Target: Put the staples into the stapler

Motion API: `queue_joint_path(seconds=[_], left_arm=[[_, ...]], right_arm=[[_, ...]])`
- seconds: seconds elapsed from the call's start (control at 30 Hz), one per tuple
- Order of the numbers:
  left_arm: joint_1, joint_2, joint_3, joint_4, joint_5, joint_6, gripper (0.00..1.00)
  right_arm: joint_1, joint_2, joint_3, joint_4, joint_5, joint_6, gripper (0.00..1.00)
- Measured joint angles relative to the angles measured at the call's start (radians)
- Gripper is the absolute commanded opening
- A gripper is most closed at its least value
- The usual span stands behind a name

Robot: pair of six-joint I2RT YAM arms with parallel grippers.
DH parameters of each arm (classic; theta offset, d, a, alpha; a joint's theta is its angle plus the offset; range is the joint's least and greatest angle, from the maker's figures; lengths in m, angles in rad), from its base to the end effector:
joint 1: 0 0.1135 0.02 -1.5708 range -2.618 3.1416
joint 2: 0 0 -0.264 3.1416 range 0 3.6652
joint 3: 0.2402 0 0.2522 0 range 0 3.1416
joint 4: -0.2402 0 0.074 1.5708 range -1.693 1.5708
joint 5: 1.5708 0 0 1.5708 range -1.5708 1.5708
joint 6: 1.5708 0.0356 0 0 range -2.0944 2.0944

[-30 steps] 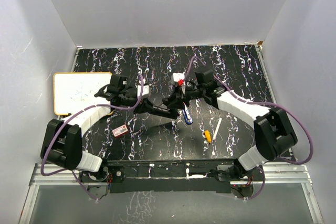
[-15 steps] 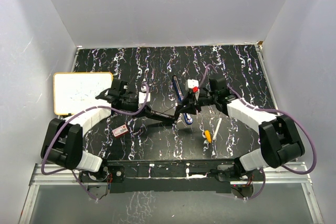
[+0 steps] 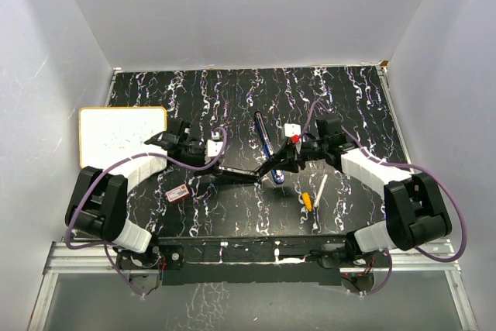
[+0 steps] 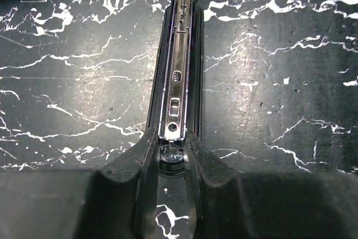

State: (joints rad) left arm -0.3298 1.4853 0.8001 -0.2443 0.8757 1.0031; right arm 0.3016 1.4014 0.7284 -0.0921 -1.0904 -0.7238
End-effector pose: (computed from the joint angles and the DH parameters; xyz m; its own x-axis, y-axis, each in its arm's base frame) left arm 0.2589 -0.1175 0.1904 0.1337 0.5250 -0.8405 0.9845 0.0270 0.1735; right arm 0.2481 0.1103 0.2053 -0.0002 -0.3206 -0.9472 -0.9985 0.0520 -0.0175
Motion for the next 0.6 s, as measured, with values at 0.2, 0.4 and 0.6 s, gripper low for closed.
queue_joint_path(seconds=[0.2,0.4,0.6], left_arm=[[0.005,0.010,-0.004,-0.006,-0.052,0.034,0.00],[0.012,0.038,-0.019,-0.011,-0.106,0.072,0.00],[0.014,0.050,-0.019,-0.018,-0.144,0.099,0.00]], right_arm=[[-0.019,0.000,0.010,-0.100,0.045,-0.117,0.09],[-0.029,0.017,0.010,-0.182,0.129,-0.194,0.13],[-0.035,0.063,0.011,-0.226,0.194,-0.233,0.17]])
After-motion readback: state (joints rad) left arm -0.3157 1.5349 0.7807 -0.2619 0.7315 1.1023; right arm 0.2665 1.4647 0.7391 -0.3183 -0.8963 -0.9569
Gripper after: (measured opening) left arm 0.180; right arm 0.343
